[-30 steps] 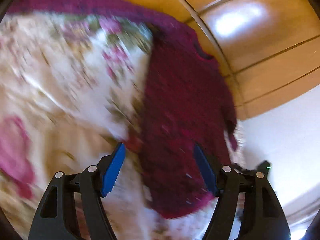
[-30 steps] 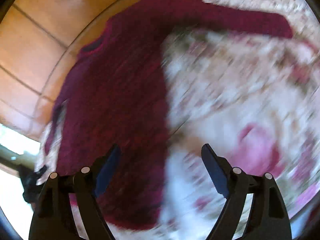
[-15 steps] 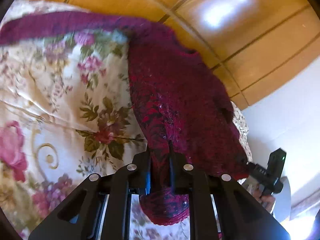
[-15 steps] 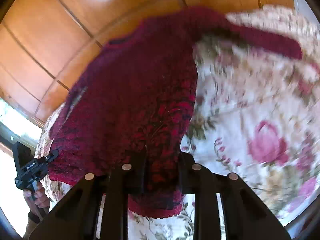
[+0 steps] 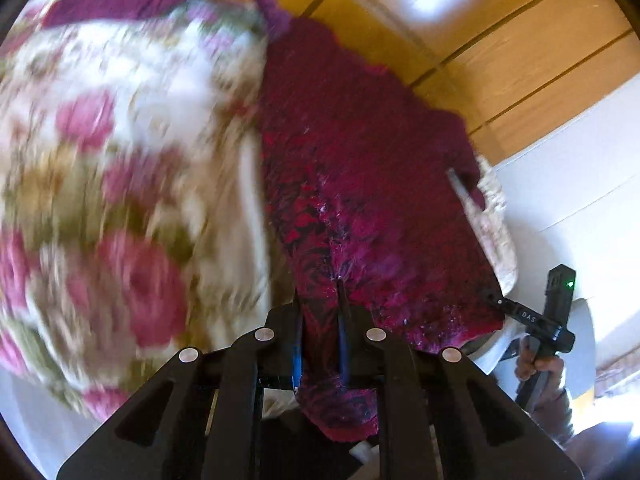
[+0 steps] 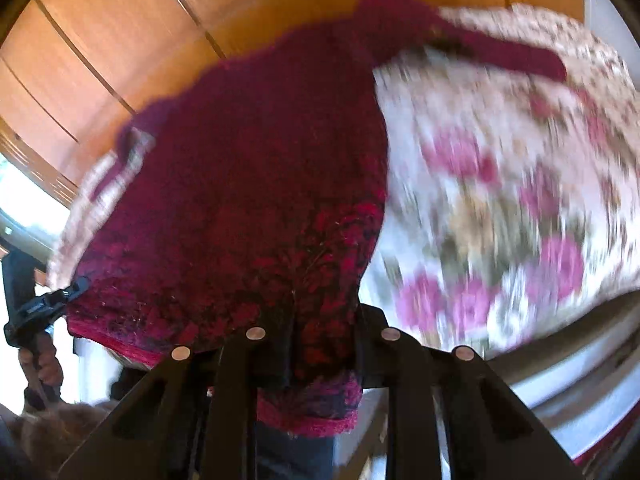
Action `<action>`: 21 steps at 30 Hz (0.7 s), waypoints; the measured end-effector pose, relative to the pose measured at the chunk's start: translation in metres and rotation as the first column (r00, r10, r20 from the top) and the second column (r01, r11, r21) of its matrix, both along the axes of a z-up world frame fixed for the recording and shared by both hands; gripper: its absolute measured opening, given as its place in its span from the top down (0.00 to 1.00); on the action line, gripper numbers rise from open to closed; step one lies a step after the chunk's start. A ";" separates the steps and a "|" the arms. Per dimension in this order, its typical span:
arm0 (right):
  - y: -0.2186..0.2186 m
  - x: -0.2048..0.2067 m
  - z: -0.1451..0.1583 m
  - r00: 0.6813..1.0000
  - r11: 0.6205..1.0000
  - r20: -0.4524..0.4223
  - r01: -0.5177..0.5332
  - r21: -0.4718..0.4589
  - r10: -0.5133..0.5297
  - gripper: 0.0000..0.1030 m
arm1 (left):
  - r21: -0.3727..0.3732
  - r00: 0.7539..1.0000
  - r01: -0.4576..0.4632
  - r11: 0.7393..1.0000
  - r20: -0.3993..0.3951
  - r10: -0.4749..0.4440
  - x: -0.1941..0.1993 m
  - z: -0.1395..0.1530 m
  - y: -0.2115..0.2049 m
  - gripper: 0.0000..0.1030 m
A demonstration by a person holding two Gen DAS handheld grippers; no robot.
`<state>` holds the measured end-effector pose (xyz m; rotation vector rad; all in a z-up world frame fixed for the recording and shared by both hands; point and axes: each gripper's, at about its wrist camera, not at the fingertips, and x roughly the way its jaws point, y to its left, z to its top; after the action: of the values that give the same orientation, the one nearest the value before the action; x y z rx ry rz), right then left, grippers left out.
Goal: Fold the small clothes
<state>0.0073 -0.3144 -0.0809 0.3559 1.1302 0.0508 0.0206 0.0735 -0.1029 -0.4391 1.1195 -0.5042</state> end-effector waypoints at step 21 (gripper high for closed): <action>0.112 0.125 0.029 0.967 0.983 0.202 -0.128 -0.134 0.153 0.17 | 0.000 0.884 -0.466 0.885 0.042 0.465 0.115 0.015 0.130 0.39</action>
<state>0.1326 -0.2020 -0.0518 0.1580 0.9409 0.1421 0.1357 0.2032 -0.0874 -0.6644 0.9338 -0.0817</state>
